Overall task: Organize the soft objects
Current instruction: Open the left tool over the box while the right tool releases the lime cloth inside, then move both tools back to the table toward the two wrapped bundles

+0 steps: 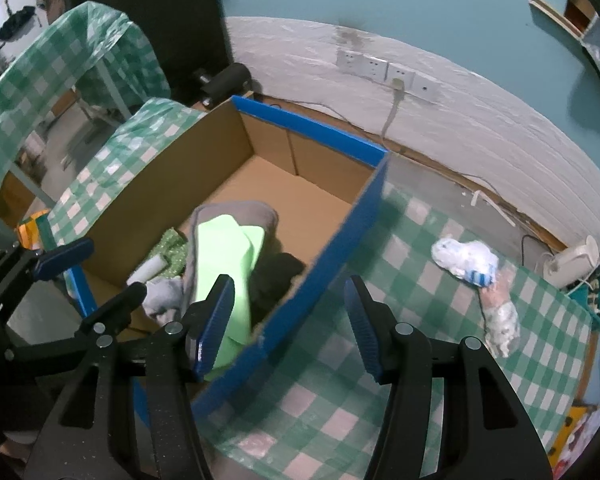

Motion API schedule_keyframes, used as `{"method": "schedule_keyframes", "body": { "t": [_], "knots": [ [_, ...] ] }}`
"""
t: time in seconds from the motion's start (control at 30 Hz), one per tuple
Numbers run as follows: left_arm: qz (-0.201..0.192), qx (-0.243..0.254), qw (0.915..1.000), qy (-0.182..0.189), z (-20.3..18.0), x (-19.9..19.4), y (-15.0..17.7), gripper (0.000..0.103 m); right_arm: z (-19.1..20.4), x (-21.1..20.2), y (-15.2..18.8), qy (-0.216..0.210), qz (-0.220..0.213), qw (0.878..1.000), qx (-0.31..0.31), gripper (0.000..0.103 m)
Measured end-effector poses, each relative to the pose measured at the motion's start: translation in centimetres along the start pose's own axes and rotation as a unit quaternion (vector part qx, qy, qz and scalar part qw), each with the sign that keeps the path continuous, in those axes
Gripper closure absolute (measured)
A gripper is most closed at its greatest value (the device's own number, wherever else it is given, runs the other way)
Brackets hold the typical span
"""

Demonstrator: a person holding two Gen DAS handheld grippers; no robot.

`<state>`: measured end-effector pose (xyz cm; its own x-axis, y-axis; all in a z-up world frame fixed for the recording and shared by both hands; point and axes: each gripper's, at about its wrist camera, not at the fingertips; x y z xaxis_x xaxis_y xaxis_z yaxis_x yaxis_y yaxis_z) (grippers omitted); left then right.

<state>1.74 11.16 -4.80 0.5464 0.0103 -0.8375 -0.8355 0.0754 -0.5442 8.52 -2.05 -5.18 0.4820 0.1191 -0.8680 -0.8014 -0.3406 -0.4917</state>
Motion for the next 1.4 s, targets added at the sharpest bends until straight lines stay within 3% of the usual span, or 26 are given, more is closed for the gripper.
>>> {"method": "schedule_keyframes", "body": {
  "t": [0.83,1.4],
  "knots": [
    [-0.015,0.089,0.9957,0.022,-9.0,-1.3,-0.8,0.034,-9.4,-2.8,6.5,0.041,0.004,0.998,0.056,0.045],
    [-0.004,0.145,0.9891,0.026,-14.5,0.1,-1.0,0.025,-15.0,-2.7,9.7,0.062,0.017,0.994,0.092,0.045]
  ]
}}
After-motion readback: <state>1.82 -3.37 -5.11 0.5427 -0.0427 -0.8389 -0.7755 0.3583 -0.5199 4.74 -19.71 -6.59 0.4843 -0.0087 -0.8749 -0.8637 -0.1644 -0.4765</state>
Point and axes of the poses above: each gripper's, at about its wrist camera, not at the fingertips, and x roughly the way its jaws point, z to its left, y to its underside, and after that the axes turned 6 degrees about y, right-handed
